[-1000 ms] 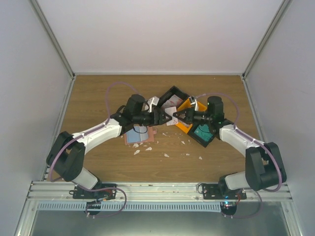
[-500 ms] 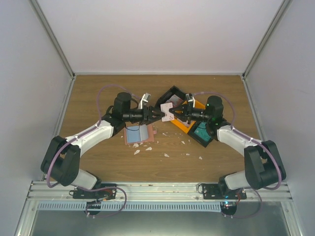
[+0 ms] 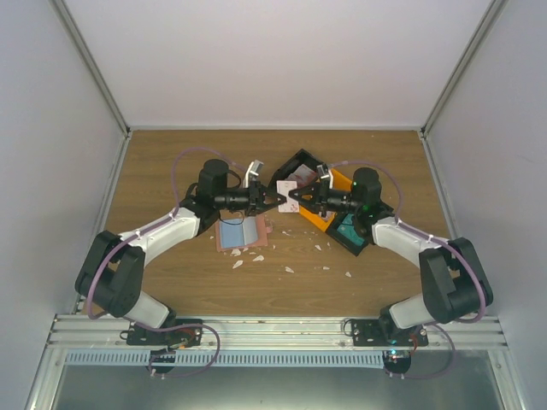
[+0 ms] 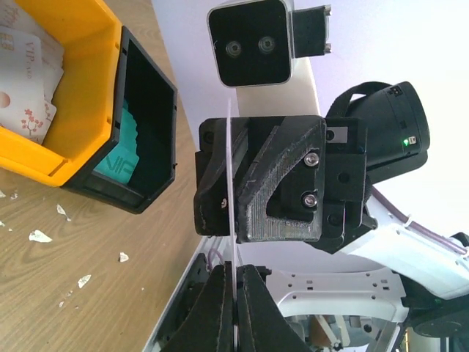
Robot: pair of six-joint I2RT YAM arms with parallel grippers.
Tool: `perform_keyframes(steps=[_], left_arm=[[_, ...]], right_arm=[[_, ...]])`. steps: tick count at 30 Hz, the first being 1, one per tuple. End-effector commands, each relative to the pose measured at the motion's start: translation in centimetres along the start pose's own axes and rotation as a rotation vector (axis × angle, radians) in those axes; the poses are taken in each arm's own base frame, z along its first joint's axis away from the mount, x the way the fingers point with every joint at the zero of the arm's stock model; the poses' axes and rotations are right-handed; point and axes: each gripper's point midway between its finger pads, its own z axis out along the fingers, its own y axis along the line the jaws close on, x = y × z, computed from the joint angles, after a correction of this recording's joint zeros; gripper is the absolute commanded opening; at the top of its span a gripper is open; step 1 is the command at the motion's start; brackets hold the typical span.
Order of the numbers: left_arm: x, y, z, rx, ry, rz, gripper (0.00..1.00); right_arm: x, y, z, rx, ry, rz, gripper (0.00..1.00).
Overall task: Put the credit cards into the card holder
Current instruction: Adjust the credit card, then insert the credit card into the card holder.
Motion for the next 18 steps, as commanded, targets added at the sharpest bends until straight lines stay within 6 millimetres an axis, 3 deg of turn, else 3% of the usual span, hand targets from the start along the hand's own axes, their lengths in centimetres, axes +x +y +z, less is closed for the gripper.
perform_keyframes(steps=[1,4,7,9,11,14,18], left_arm=[[-0.5,-0.8,-0.4,0.027,-0.015,0.037,0.00],[-0.5,-0.4,-0.5,0.014,-0.017,0.036,0.02],[-0.6,1.1,-0.7,-0.059,-0.039,0.038,0.19],[-0.7,3.1,-1.2,-0.169,-0.072,0.048,0.37],[-0.7,5.9,-2.5,-0.323,-0.112,0.059,0.46],[0.0,10.5,-5.4,-0.565,-0.169,0.047,0.50],[1.5,14.5,-9.3,-0.738,-0.218,0.006,0.50]], right_arm=[[0.0,0.1,0.0,0.016,-0.029,-0.136,0.09],[0.1,0.4,-0.2,0.000,-0.035,-0.190,0.01],[-0.1,-0.3,-0.1,0.038,-0.047,-0.222,0.01],[-0.3,-1.7,0.3,0.114,-0.053,-0.249,0.00],[-0.3,-3.7,0.9,0.210,-0.049,-0.257,0.01],[0.3,-6.0,2.6,0.292,-0.017,-0.250,0.01],[1.5,-8.0,6.2,0.344,0.039,-0.259,0.00]])
